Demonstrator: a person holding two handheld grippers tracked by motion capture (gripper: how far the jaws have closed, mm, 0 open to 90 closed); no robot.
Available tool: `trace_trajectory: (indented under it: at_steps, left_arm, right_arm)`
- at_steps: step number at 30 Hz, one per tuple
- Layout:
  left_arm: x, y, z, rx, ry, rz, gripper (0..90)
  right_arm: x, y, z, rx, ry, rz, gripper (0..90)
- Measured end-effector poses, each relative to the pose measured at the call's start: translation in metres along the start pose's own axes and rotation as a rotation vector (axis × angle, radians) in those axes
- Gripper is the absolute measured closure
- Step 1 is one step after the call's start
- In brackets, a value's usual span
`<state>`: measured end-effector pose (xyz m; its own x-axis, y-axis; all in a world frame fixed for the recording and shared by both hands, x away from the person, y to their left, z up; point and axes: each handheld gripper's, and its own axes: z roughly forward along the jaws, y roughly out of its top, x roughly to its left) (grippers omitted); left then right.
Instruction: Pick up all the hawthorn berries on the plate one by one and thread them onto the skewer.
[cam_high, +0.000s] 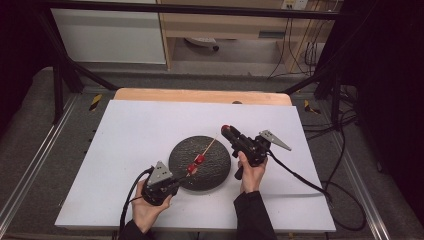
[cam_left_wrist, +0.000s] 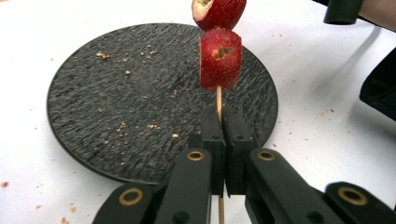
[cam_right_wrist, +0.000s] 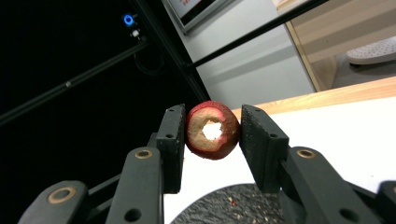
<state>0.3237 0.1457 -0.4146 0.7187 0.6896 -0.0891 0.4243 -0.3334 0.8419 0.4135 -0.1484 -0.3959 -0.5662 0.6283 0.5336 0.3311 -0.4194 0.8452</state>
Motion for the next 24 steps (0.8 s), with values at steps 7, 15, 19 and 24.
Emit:
trace_trajectory:
  at_steps: [7, 15, 19, 24]
  left_arm:
    - [-0.007, 0.003, 0.006, -0.014, -0.013, -0.011, 88.5]
    - [-0.011, 0.006, 0.008, -0.036, -0.013, -0.027, 88.4]
    - [-0.011, 0.006, 0.008, -0.045, -0.010, -0.038, 88.5]
    - [-0.012, 0.008, 0.011, -0.062, -0.012, -0.056, 88.4]
  right_arm:
    - [0.001, -0.002, 0.001, -0.041, 0.010, 0.020, 61.9]
    - [0.002, -0.005, 0.001, -0.073, 0.012, 0.023, 61.9]
    - [0.003, -0.006, 0.001, -0.080, 0.015, 0.027, 62.0]
    - [0.003, -0.010, 0.002, -0.091, 0.022, 0.041, 62.0]
